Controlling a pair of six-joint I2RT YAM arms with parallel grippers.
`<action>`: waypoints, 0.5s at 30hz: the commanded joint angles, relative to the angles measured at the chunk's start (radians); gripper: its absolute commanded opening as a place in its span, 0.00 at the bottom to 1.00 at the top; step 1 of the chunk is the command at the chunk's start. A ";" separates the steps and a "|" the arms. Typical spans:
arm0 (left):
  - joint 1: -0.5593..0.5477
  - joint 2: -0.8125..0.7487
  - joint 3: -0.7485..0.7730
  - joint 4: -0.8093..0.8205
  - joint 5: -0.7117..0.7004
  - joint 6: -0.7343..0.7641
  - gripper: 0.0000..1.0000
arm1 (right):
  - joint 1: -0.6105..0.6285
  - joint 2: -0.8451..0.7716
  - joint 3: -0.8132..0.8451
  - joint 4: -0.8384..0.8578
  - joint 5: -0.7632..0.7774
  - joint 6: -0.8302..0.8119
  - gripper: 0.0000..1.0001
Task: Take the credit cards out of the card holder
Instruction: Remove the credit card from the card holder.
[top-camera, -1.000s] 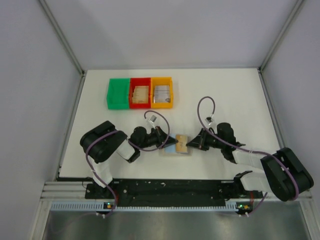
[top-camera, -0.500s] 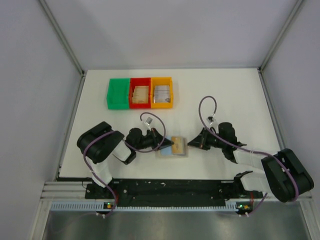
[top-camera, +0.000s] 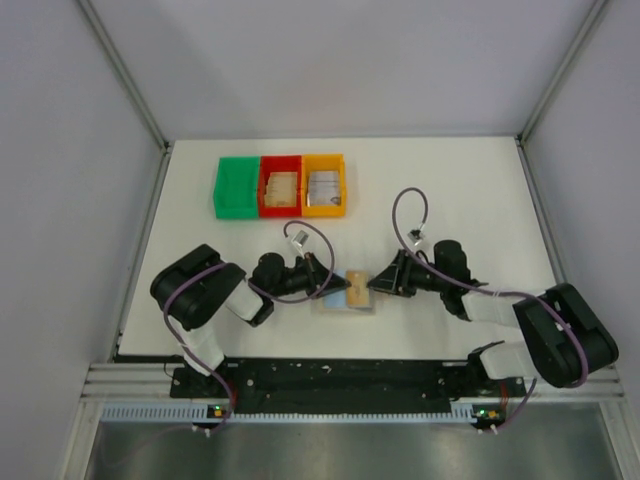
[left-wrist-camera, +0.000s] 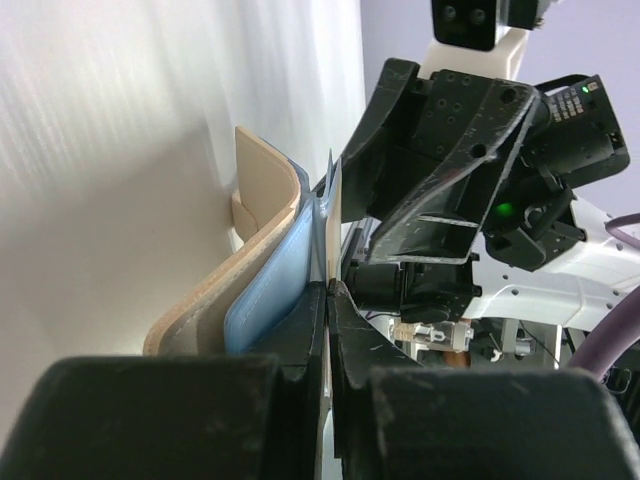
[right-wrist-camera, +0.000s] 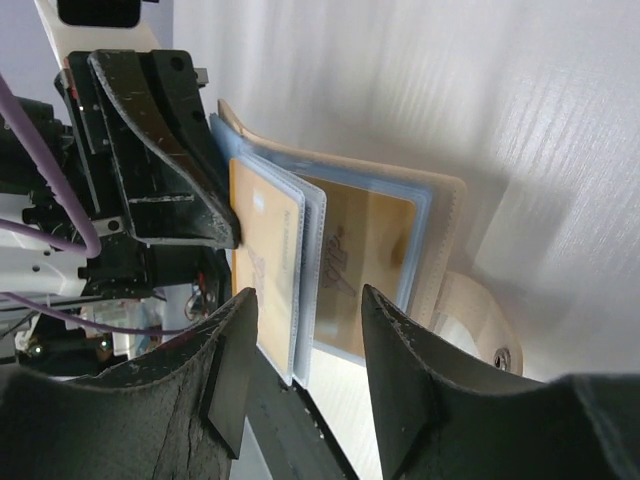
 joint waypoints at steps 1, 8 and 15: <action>0.003 -0.044 0.028 0.405 0.024 -0.009 0.04 | -0.005 0.042 0.035 0.103 -0.041 0.020 0.44; 0.005 -0.032 0.023 0.405 0.018 -0.005 0.07 | -0.006 0.054 0.033 0.117 -0.046 0.015 0.00; 0.035 -0.044 -0.006 0.405 0.024 0.004 0.11 | -0.012 0.047 0.026 0.067 -0.007 -0.022 0.00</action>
